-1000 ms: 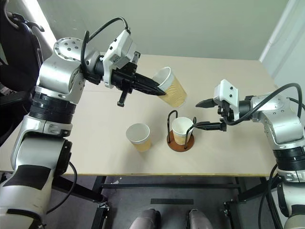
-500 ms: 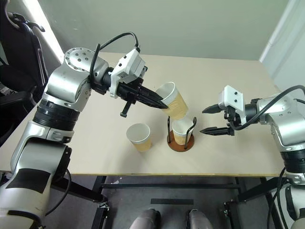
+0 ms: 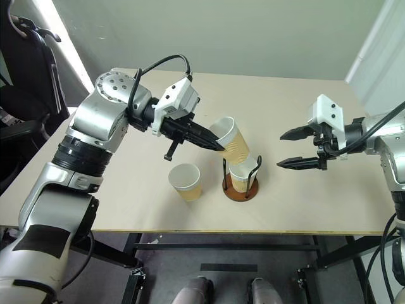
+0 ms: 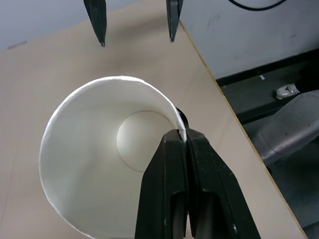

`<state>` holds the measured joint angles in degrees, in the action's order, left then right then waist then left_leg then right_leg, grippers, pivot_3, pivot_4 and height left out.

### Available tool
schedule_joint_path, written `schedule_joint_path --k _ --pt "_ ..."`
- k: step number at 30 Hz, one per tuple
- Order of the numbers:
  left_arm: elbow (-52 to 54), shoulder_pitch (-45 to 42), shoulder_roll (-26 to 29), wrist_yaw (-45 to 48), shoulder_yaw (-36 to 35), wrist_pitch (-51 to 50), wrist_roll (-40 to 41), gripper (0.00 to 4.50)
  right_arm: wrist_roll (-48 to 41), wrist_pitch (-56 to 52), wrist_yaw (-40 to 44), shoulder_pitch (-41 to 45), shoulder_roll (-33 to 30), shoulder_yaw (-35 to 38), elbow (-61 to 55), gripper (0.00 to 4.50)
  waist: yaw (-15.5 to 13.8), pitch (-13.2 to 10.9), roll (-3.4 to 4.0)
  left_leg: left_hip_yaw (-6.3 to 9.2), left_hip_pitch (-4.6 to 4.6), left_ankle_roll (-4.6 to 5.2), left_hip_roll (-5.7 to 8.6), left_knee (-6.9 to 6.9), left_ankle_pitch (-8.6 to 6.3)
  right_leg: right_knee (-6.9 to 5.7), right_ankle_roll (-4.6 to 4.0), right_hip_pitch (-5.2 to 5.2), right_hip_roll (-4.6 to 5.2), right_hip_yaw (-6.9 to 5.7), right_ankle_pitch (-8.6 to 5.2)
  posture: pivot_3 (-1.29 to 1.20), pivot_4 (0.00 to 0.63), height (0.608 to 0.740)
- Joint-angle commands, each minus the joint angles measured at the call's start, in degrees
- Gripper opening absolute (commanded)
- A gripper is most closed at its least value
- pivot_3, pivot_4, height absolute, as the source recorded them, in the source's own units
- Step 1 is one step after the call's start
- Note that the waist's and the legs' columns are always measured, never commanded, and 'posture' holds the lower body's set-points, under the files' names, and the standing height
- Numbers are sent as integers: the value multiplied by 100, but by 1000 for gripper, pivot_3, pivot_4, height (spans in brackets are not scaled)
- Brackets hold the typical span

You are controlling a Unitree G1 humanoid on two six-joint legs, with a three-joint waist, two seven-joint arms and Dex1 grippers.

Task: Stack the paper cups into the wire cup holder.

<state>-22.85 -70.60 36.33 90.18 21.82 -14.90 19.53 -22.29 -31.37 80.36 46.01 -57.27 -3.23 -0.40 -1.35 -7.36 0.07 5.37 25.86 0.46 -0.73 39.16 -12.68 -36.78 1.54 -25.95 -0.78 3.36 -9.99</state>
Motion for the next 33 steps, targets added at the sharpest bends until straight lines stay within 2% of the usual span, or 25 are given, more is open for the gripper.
schedule_joint_path --k 1,7,20,33 --pt "-31 -19 -47 232 30 244 -107 51 -193 -53 92 -33 -293 385 -301 3701 -8 0 0 0 0 0 0 0 0 1 0 0 0 0 0 0 150 740" --pt "-370 -52 -189 232 105 600 -319 51 -417 -306 -41 -146 -425 553 -735 3701 -2 0 0 0 -2 0 0 -1 0 0 1 1 -1 0 -1 0 150 740" --pt "-978 -181 -878 211 -112 1032 -714 51 -571 -483 -259 -409 -539 725 -1102 3701 -36 0 0 0 1 2 1 1 -1 4 16 5 -1 1 1 0 150 740" --pt "-1016 -228 -676 232 358 1517 -845 51 -589 -477 -327 -493 -547 700 -1140 3701 -38 0 0 0 1 2 2 2 -1 6 23 8 -1 1 0 0 150 740"
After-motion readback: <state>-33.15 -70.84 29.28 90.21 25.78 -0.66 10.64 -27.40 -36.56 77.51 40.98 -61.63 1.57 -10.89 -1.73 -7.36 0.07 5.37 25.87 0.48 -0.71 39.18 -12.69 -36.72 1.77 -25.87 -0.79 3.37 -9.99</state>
